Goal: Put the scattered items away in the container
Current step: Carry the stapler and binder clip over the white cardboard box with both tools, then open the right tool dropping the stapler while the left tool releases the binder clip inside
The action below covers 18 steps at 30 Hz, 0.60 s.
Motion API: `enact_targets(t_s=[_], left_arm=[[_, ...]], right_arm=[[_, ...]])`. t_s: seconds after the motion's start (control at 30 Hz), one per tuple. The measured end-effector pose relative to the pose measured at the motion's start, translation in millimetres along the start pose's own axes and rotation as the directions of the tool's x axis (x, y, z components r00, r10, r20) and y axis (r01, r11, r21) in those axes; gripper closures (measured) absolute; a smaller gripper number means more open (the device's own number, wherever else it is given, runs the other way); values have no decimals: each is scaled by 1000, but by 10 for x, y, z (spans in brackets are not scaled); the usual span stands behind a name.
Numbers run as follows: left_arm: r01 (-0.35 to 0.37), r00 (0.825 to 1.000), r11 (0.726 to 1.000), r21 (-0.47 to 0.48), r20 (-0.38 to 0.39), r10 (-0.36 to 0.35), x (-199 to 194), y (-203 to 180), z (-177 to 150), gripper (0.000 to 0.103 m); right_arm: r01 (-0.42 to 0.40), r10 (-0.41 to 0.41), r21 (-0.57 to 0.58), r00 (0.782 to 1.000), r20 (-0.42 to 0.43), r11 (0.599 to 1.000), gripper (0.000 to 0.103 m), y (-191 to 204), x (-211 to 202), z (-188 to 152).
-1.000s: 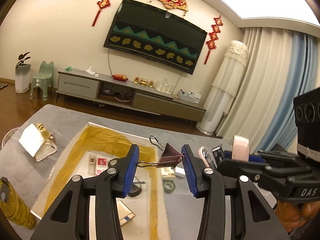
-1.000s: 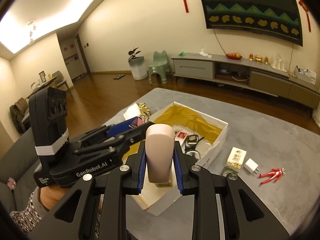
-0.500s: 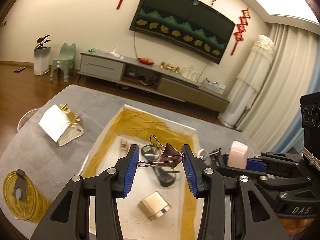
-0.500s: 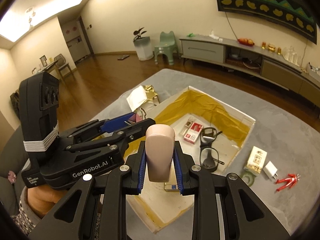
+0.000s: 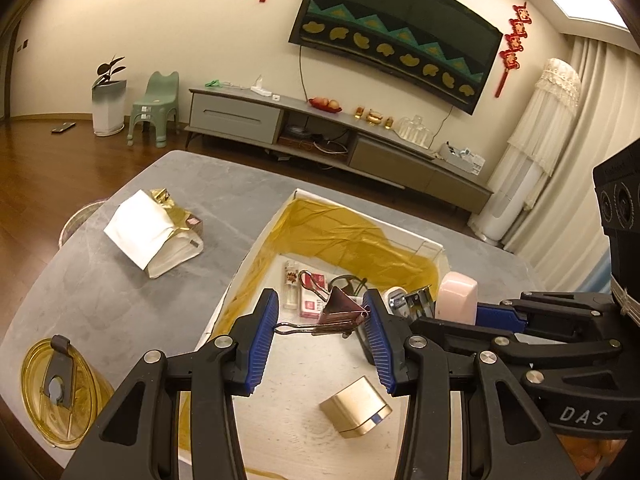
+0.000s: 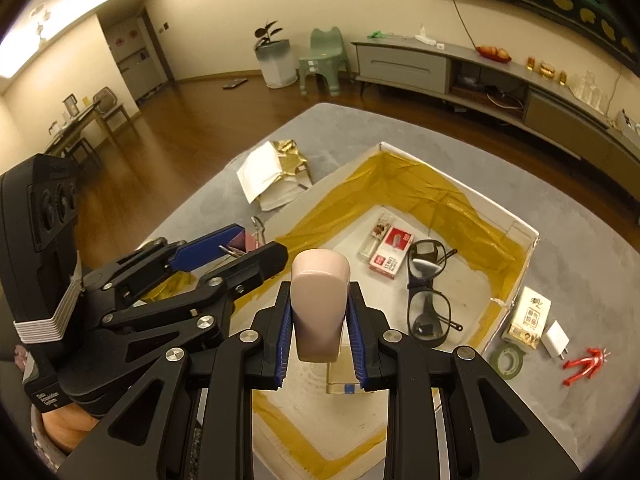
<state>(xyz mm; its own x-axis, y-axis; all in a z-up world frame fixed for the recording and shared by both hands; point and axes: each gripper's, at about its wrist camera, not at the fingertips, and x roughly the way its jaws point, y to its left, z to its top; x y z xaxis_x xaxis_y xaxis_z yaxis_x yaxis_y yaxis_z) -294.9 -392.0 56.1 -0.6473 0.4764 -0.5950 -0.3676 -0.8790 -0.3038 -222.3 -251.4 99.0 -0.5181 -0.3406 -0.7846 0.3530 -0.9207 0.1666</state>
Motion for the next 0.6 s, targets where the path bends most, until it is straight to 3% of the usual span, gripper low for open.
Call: enact_targets(t_s=[0.2,0.6], left_arm=[[-44,998,999,18,-36,45,109,38,-22,58],[-59,995,998,-7,-84,59,235,155,-42,58]], right_arm=[[2,1,42,998,-67,999,76,-90,195,39],[0,15,99,989,-148,995,76,-180,458,81]])
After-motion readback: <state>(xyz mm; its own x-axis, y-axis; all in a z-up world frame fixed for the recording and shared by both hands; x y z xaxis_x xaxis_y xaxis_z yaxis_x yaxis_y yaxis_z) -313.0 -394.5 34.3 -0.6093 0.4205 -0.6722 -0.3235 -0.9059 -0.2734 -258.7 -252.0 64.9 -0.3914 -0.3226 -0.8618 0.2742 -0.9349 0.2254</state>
